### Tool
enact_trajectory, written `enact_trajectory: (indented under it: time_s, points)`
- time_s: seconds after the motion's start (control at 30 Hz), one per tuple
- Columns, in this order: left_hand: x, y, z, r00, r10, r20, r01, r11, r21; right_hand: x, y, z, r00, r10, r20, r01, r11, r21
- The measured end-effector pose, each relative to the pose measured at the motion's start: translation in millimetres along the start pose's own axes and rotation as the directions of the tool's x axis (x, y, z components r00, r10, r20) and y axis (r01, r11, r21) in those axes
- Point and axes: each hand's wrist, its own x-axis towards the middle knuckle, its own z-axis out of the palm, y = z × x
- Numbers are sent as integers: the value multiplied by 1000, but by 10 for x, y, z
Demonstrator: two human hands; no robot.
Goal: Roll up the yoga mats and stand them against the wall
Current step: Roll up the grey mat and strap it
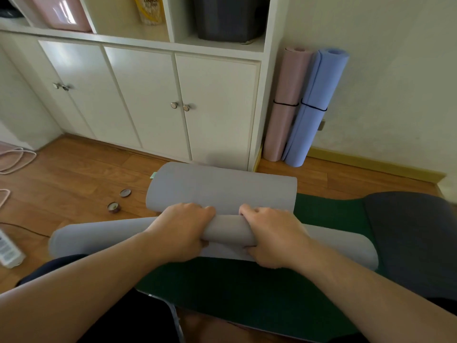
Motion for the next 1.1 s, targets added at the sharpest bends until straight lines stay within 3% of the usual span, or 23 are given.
enact_trajectory:
  time_s: [0.17, 0.43, 0.53, 0.67, 0.77, 0.97, 1.1]
  points:
    - [11, -20, -58, 998, -18, 67, 20, 1000, -24, -26, -41, 63, 999, -38, -37, 35, 997, -75]
    - [-37, 81, -31, 996, 71, -46, -65, 993, 103, 39, 76, 29, 996, 27, 82, -38, 989, 140]
    - [-8, 25, -11, 999, 44, 5, -44, 998, 34, 7, 37, 39, 997, 6, 80, -17, 991, 135]
    - [24, -28, -30, 995, 33, 98, -30, 999, -30, -33, -45, 94, 999, -45, -7, 45, 999, -20]
    - [33, -9, -23, 984, 46, 174, -39, 998, -43, -50, -92, 133, 999, -39, 15, 38, 999, 11]
    - [-24, 132, -30, 992, 124, 16, -125, 984, 128, 5, -32, 26, 996, 8, 94, -17, 996, 92]
    - [-20, 93, -9, 995, 78, 58, -83, 993, 85, -33, -99, 54, 994, -1, 110, -16, 988, 155]
